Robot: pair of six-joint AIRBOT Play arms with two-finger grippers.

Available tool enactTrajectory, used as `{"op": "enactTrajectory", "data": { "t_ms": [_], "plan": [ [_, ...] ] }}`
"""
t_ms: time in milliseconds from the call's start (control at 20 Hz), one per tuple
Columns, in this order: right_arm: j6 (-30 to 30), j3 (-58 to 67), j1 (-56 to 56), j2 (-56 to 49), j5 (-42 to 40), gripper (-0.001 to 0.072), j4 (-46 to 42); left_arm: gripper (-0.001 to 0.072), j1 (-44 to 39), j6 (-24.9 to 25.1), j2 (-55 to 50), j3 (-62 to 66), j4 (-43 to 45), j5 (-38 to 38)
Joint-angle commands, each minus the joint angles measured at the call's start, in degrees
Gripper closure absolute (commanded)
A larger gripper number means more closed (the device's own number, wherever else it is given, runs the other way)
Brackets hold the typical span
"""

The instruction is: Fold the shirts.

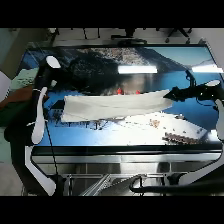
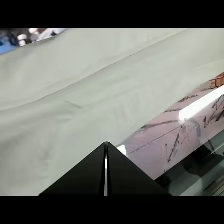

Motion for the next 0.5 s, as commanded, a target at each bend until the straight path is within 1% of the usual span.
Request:
{"op": "enactTrajectory", "data": {
  "t_ms": [0, 50, 100, 200, 250, 350, 450],
  "plan": [
    [1.42, 4.72, 0.15, 6.36, 5.75, 0.0692, 0.76, 0.0692, -7.82, 0.26, -0.85, -6.4, -0.76, 12.5],
    [1.88, 5.16, 0.15, 8.66, 6.58, 0.0691, 0.76, 0.0693, -10.32, -0.2, -2.19, -7.28, -0.79, 16.17],
    [3.69, 5.46, 0.11, 11.15, 7.32, 0.0691, 0.79, 0.0692, -12.96, -0.17, -4.17, -6.84, -0.79, 18.75],
    [5.09, 5.53, 0.11, 15.91, 9.16, 0.0691, 2.16, 0.0693, -18.45, -0.17, -9.27, -3.15, -0.79, 22.36],
    [5.09, 5.53, 0.11, 18.01, 10.25, 0.0691, 4.44, 0.0693, -20.98, -0.17, -11.89, -0.28, -1.07, 23.28],
    [6.43, 5.55, 0.11, 21.31, 11.23, 0.0691, 7.54, 0.0693, -25.22, -0.17, -17.31, 6.97, -3.78, 24.3],
    [6.86, 5.55, 0.13, 22.91, 11.91, 0.0691, 7.87, 0.0693, -27.3, -0.31, -19.98, 9.64, -8.74, 27.36]
  ]
}}
